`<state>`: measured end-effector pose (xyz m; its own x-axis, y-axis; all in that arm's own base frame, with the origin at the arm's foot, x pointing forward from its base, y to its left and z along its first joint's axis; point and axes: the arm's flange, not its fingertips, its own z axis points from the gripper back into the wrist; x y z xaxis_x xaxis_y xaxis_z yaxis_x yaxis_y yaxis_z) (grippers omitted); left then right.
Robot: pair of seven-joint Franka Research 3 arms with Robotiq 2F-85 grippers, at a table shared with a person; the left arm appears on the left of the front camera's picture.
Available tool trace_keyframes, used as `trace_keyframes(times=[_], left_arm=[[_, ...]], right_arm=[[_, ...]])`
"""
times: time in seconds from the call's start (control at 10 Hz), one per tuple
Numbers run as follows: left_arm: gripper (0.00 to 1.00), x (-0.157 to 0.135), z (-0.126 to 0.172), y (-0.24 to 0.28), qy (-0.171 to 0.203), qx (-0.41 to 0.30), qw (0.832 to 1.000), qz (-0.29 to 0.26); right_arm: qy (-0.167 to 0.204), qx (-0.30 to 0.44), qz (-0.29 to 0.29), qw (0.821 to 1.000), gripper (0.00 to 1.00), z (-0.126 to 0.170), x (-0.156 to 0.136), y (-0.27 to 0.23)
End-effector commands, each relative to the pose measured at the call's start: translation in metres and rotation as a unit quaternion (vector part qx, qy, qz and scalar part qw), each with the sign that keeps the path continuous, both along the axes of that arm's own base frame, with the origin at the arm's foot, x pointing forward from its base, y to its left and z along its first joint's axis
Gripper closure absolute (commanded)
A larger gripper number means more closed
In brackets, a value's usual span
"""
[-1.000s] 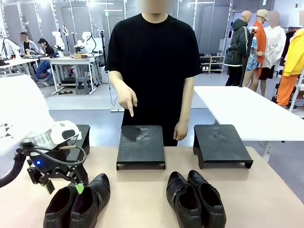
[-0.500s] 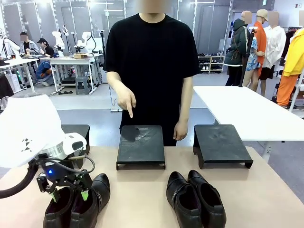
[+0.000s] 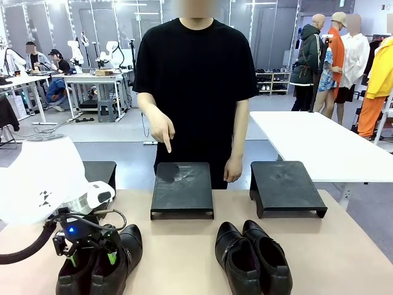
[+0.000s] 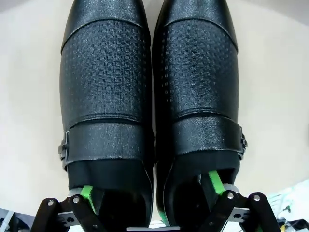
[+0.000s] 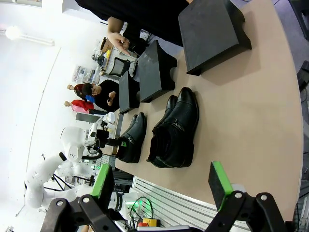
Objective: Place the shoes on the stand as instructed by the person.
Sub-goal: Pick up one pair of Shoes and place it on the Shoes Stand indicated by the person.
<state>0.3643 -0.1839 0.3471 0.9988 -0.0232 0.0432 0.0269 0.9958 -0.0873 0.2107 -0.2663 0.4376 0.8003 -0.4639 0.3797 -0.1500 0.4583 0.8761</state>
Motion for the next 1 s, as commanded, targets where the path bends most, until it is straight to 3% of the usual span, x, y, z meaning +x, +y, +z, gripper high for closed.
trace_keyframes(times=[0.0, 0.2, 0.3, 0.5, 0.6, 0.7, 0.9], left_arm=[[0.31, -0.0676, -0.0358, 0.0293, -0.016, 0.014, 1.000, -0.009], [0.91, -0.0687, -0.0382, 0.0305, -0.002, 0.016, 1.000, -0.011], [1.00, -0.0687, -0.0386, 0.0300, 0.000, 0.020, 1.000, -0.014], [1.00, -0.0689, -0.0403, 0.0306, 0.002, 0.022, 1.000, -0.018], [0.94, -0.0684, -0.0409, 0.0308, 0.004, 0.022, 1.000, -0.017], [1.00, -0.0682, -0.0404, 0.0298, 0.002, 0.025, 1.000, -0.019], [1.00, -0.0678, -0.0396, 0.0290, 0.002, 0.027, 1.000, -0.015]], right_arm=[[-0.015, 0.000, 0.001, 1.000, 0.00, 0.0009, 0.0001, -0.0016], [-0.015, 0.000, 0.001, 1.000, 0.00, 0.0009, 0.0001, -0.0016], [-0.015, 0.000, 0.001, 1.000, 0.00, 0.0009, 0.0001, -0.0016], [-0.015, 0.000, 0.001, 1.000, 0.00, 0.0009, 0.0001, -0.0016], [-0.015, 0.000, 0.001, 1.000, 0.00, 0.0009, 0.0001, -0.0016], [-0.015, 0.000, 0.001, 1.000, 0.00, 0.0009, 0.0001, -0.0016], [-0.015, 0.000, 0.001, 1.000, 0.00, 0.0009, 0.0001, -0.0016]])
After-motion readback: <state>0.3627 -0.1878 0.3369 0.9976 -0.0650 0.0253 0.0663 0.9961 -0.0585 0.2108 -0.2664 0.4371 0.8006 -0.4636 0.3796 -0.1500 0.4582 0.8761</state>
